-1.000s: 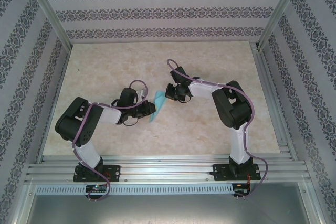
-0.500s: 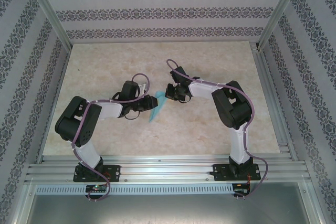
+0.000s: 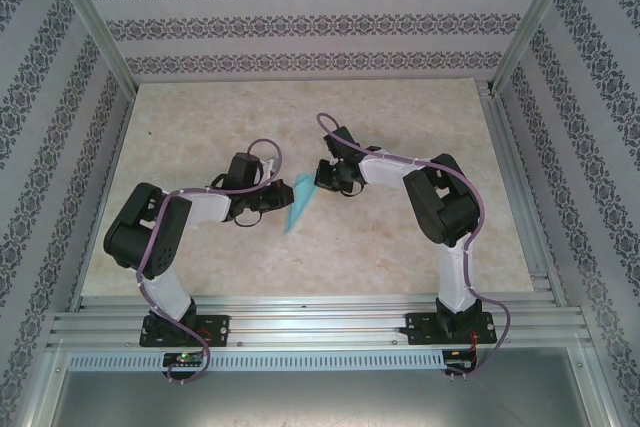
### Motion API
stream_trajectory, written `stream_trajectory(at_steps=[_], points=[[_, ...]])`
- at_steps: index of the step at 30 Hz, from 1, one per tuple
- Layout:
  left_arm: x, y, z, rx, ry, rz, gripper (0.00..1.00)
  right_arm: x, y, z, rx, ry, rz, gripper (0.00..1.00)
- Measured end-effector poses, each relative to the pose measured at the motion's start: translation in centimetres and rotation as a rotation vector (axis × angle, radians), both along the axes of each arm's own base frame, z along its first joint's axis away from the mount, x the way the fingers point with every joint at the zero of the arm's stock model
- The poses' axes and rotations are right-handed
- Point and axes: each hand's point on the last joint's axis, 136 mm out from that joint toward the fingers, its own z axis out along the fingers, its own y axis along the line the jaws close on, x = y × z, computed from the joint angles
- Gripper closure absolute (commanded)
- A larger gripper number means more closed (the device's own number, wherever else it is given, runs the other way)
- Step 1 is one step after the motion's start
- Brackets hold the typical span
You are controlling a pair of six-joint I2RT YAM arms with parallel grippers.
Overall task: Fold a paper plane with a square sheet of paper (fold left side to right side)
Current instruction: Fold the wing for the fifth time at the center of the table.
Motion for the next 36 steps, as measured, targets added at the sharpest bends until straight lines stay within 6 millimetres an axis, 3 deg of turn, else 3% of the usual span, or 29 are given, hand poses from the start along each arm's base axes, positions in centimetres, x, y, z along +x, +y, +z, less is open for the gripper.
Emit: stream_trajectory(at_steps=[15, 26, 32, 36], points=[[0.3, 0.0, -2.2, 0.025, 0.048, -0.018, 0.96, 0.0, 0.0, 0.0, -0.006, 0.007, 0.003, 0.99], [0.3, -0.1, -2.6, 0.023, 0.056, -0.025, 0.97, 0.0, 0.0, 0.0, -0.006, 0.007, 0.003, 0.98], [0.3, -0.1, -2.6, 0.017, 0.059, -0.033, 0.97, -0.1, -0.1, 0.2, -0.013, -0.001, 0.015, 0.88], [0.2, -0.2, -2.7, 0.015, 0.059, -0.040, 0.98, -1.2, -0.9, 0.8, -0.030, 0.011, 0.022, 0.86]])
